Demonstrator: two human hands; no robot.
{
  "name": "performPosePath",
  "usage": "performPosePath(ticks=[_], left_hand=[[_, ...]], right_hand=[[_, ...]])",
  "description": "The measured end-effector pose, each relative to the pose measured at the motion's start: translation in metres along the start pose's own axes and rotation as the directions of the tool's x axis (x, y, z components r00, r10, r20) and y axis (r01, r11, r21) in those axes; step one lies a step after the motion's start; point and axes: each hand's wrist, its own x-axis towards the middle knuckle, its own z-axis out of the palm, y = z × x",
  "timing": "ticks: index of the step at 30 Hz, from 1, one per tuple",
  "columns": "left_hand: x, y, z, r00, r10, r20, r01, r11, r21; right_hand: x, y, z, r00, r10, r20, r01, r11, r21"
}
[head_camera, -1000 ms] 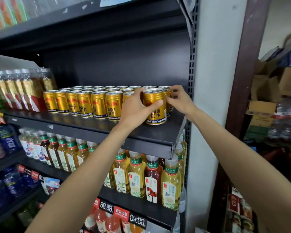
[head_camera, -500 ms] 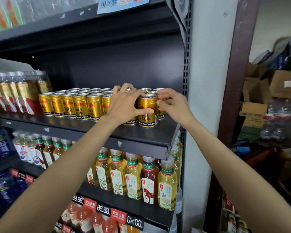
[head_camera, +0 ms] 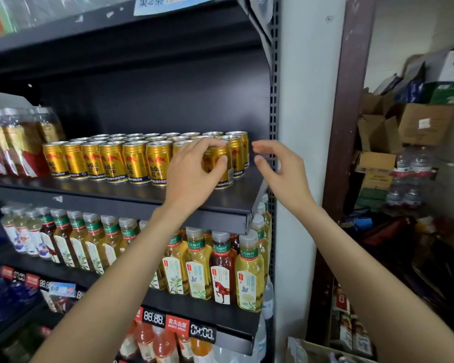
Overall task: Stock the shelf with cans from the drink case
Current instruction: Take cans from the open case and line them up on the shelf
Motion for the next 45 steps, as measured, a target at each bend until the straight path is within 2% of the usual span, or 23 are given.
performPosePath(ticks=[3, 5, 7, 9, 10, 12, 13, 15, 17, 20, 23, 26, 30, 34, 37, 39, 41, 43, 45], left_hand=[[-0.028, 0.028, 0.000, 0.991, 0.066, -0.118, -0.087, 0.980, -0.180], [-0.049, 0.042, 0.007, 0.973, 0.114, -0.203, -0.159, 0.963, -0.220], [-0.075, 0.055, 0.016, 0.959, 0.128, -0.253, -0.191, 0.951, -0.242], [-0.104, 0.068, 0.027, 0.966, 0.099, -0.240, -0.171, 0.939, -0.298], [-0.120, 0.073, 0.033, 0.979, 0.073, -0.189, -0.135, 0.932, -0.337], [-0.156, 0.082, 0.046, 0.999, -0.014, 0.029, 0.025, 0.912, -0.408], [-0.175, 0.086, 0.052, 0.983, -0.074, 0.170, 0.141, 0.895, -0.423], [-0.216, 0.092, 0.067, 0.880, -0.191, 0.436, 0.376, 0.839, -0.392], [-0.259, 0.095, 0.080, 0.742, -0.238, 0.627, 0.506, 0.812, -0.290], [-0.316, 0.101, 0.093, 0.571, -0.251, 0.782, 0.584, 0.794, -0.172], [-0.360, 0.106, 0.110, 0.477, -0.282, 0.832, 0.623, 0.776, -0.094], [-0.387, 0.100, 0.142, 0.467, -0.291, 0.835, 0.563, 0.826, -0.028], [-0.402, 0.086, 0.198, 0.468, -0.293, 0.834, 0.489, 0.871, 0.032], [-0.400, 0.064, 0.256, 0.502, -0.210, 0.839, 0.215, 0.970, 0.114], [-0.393, 0.046, 0.292, 0.488, -0.135, 0.862, 0.020, 0.989, 0.143], [-0.388, 0.036, 0.311, 0.456, -0.097, 0.885, -0.104, 0.981, 0.161], [-0.382, 0.028, 0.326, 0.387, -0.102, 0.916, -0.210, 0.958, 0.195], [-0.381, 0.020, 0.336, 0.304, -0.139, 0.943, -0.306, 0.923, 0.234], [-0.384, 0.012, 0.340, 0.254, -0.172, 0.952, -0.390, 0.882, 0.263]], right_hand=[[-0.032, -0.006, -0.021, 0.968, -0.216, -0.124, 0.190, 0.963, -0.192], [-0.057, -0.006, -0.033, 0.930, -0.321, -0.178, 0.261, 0.919, -0.294], [-0.086, -0.005, -0.044, 0.918, -0.348, -0.191, 0.272, 0.902, -0.334], [-0.121, -0.001, -0.056, 0.937, -0.311, -0.157, 0.242, 0.906, -0.346], [-0.141, 0.002, -0.062, 0.957, -0.262, -0.126, 0.207, 0.918, -0.339], [-0.187, 0.010, -0.076, 0.996, -0.086, -0.030, 0.072, 0.945, -0.320], [-0.213, 0.014, -0.083, 0.999, 0.024, 0.027, -0.015, 0.948, -0.319], [-0.268, 0.027, -0.098, 0.962, 0.242, 0.126, -0.191, 0.927, -0.322], [-0.323, 0.040, -0.114, 0.868, 0.459, 0.188, -0.389, 0.865, -0.316], [-0.392, 0.058, -0.139, 0.654, 0.717, 0.241, -0.610, 0.688, -0.392], [-0.441, 0.080, -0.158, 0.483, 0.847, 0.224, -0.703, 0.527, -0.477], [-0.459, 0.105, -0.167, 0.434, 0.875, 0.215, -0.707, 0.479, -0.521], [-0.450, 0.146, -0.160, 0.442, 0.860, 0.257, -0.668, 0.506, -0.545], [-0.430, 0.198, -0.137, 0.508, 0.808, 0.299, -0.555, 0.573, -0.604], [-0.419, 0.237, -0.117, 0.538, 0.775, 0.331, -0.422, 0.587, -0.691], [-0.416, 0.258, -0.105, 0.572, 0.752, 0.328, -0.356, 0.587, -0.727], [-0.416, 0.275, -0.092, 0.588, 0.748, 0.307, -0.295, 0.552, -0.780], [-0.418, 0.287, -0.080, 0.542, 0.793, 0.278, -0.271, 0.478, -0.835], [-0.420, 0.293, -0.071, 0.489, 0.841, 0.232, -0.284, 0.404, -0.869]])
